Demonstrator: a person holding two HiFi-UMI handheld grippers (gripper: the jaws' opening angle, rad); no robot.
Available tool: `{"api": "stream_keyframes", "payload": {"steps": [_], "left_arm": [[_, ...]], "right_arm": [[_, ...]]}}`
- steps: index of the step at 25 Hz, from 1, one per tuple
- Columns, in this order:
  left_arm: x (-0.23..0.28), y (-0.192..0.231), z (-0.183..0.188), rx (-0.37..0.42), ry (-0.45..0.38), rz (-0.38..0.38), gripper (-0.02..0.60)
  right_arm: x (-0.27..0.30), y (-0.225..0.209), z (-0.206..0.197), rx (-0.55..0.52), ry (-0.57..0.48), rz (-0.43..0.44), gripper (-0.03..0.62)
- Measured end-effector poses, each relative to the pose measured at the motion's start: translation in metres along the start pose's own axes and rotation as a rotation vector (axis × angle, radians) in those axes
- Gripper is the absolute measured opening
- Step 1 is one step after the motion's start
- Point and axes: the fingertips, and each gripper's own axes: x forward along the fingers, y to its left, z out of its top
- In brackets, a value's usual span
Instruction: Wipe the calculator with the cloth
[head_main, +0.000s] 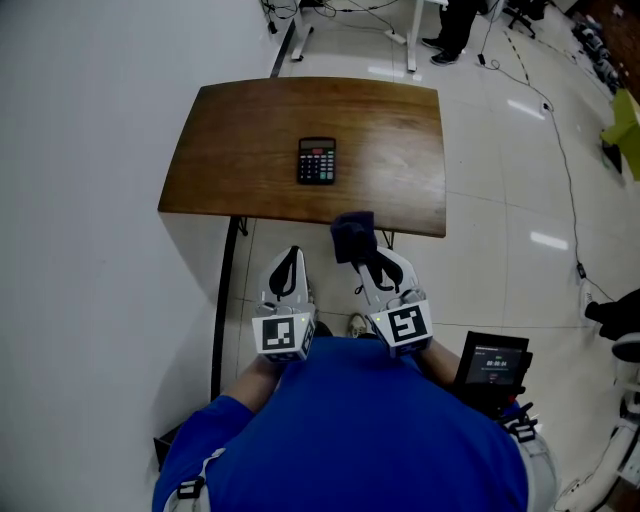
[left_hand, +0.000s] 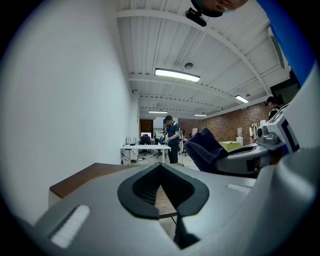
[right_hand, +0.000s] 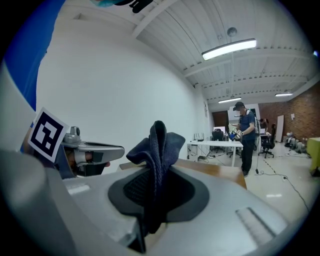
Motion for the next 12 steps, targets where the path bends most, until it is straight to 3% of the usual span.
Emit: {"api": "stream_keyframes", "payload": {"steps": [12], "left_arm": [[0.019,-0.015,0.001,0.011,0.005,-0.069,0.006]], "right_arm": [[-0.003,-0.018,-0.008,0.013,0.019,-0.054,0.063]]}}
